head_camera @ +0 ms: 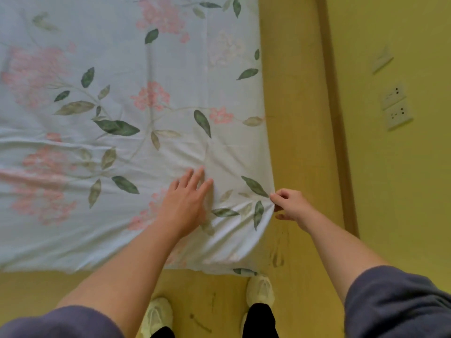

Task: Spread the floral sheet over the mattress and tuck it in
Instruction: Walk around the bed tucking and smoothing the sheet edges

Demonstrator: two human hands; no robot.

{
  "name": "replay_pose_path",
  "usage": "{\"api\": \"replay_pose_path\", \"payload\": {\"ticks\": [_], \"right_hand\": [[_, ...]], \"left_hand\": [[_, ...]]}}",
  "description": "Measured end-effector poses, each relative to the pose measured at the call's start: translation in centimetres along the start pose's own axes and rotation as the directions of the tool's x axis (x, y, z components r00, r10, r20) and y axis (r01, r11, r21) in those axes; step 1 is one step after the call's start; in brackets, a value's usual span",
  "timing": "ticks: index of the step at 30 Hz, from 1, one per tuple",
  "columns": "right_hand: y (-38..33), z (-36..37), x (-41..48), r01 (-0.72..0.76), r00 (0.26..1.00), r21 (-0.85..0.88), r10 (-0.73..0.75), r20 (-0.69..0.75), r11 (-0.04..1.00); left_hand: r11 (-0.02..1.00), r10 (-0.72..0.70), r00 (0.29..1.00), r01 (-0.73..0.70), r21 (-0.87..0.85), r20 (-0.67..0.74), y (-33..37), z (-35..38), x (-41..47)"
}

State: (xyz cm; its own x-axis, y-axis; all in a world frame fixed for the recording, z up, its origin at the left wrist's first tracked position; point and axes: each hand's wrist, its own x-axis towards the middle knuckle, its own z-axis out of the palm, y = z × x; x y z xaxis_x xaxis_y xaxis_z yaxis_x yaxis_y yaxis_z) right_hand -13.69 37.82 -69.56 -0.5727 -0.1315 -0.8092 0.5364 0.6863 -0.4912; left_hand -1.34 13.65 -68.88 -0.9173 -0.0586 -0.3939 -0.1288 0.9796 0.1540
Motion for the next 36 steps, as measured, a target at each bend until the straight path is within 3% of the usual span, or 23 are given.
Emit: {"api": "replay_pose_path", "payload": {"ticks": [3,6,8,11,13,18,21,25,27,30,36], "right_hand": [[2.2,0.2,0.7,-0.104,0.937,-0.224,0.171,0.305,0.969],[4.4,2.6,0.6,-0.004,0.866,-0.509,0.258,0.429,0.861],[5.3,3.9,0.9,0.089,0.893,-0.571,0.188,0.408,0.816],[7.2,3.5,1.5,0.136,0.92,-0.528,0.091,0.381,0.838],[8.8,2.5,1.6,0.159,0.944,-0.583,0.05,0.326,0.797],[8.8,0.3,1.3,0.191,0.951,-0.722,0.058,0.305,0.665],[5.3,-0.9,1.2,0.154,0.964,-0.72,0.056,0.259,0.677],[-2.7,-2.8,1.4,0.271,0.959,-0.669,-0.25,0.131,0.692],[-7.3,-3.2,1.7,0.348,0.918,-0.708,-0.377,0.123,0.615],[-14.1,-2.8,3.5,0.473,0.831,-0.797,-0.49,0.263,0.375],[-25.0,-4.0,12.2,0.583,0.732,-0.812,-0.457,0.505,0.037]], "left_hand": [[0.99,-0.143,0.981,0.143,0.011,0.13,3.1,0.4,1.3],[0.971,-0.236,0.959,0.239,-0.001,0.156,4.6,0.9,2.3],[0.962,-0.267,0.949,0.272,-0.01,0.167,5.0,1.0,2.4],[0.947,-0.311,0.937,0.32,-0.035,0.156,6.0,1.6,2.3],[0.935,-0.339,0.932,0.349,-0.058,0.128,6.7,1.7,2.1],[0.919,-0.375,0.916,0.387,-0.07,0.144,7.6,0.7,1.0],[0.913,-0.38,0.905,0.4,-0.079,0.192,7.8,-0.5,0.9],[0.908,-0.397,0.899,0.414,-0.064,0.186,6.8,-3.8,2.3],[0.893,-0.428,0.886,0.445,-0.067,0.179,5.7,-5.2,3.4],[0.852,-0.495,0.848,0.517,-0.086,0.19,3.3,-6.6,6.2],[0.643,-0.666,0.68,0.732,-0.226,0.308,0.6,-8.5,14.8]]}}
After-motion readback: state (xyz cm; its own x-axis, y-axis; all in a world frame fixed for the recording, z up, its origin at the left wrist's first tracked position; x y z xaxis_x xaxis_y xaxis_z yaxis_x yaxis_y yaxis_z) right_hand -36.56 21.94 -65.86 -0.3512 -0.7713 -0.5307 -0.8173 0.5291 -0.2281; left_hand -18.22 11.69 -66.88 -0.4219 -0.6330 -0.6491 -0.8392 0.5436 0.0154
